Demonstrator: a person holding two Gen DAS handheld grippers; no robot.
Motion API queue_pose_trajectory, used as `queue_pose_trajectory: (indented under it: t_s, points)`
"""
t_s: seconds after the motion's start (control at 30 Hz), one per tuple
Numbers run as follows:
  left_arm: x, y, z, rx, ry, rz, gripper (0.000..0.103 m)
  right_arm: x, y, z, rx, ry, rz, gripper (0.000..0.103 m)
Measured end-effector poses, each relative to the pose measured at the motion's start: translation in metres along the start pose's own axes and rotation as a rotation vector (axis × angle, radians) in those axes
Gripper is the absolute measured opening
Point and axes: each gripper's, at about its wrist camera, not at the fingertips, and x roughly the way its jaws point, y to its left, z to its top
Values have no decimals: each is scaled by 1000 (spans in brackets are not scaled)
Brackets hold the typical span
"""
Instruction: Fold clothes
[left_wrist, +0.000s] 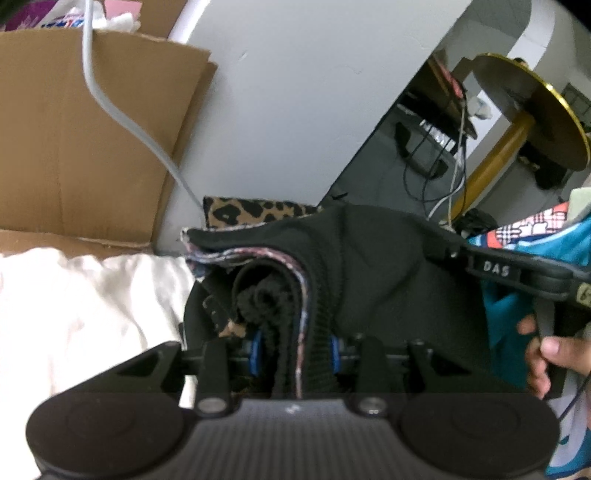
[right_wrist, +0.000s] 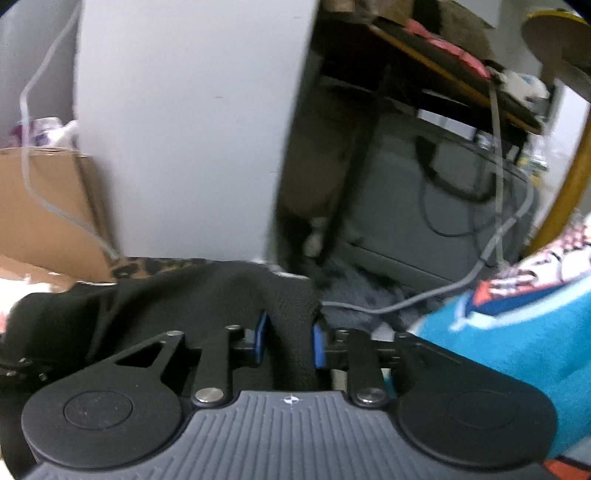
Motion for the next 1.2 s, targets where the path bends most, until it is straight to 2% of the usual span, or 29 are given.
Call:
queue_pose_trajectory:
  t_s: [0.1, 0.23, 0.4, 0.47, 0.63, 0.87, 0.97, 1.0, 1.03, 1.2]
  points:
    - [1, 3, 2, -29, 18, -8, 39, -17, -1, 2, 0, -57, -2, 42]
    - [-1, 6, 8, -68, 44, 10, 55, -40, 3, 0, 13, -112, 63, 45]
    - [-8, 15, 16, -108, 31, 24, 65, -38, 20, -32, 22, -57, 158, 45]
    - [-7, 18, 19, -119, 28, 27, 66, -35, 25, -44, 26, -31, 178, 45]
    - [1, 20, 28, -143, 7, 28, 66, -34, 38, -65, 33, 7, 211, 45]
    - [9, 30, 44, -197, -52, 36, 65, -41, 63, -73, 67, -18, 321, 45]
    - [8, 38, 49, -183, -100, 96, 56, -35, 74, -83, 41, 1, 325, 45]
    - [8, 42, 51, -186, -107, 116, 47, -33, 76, -87, 41, 2, 325, 45]
    - [10, 48, 52, -196, -107, 132, 44, -32, 76, -89, 46, 3, 324, 45]
    - [7, 78, 55, -262, -108, 173, 40, -35, 75, -87, 64, 14, 314, 45]
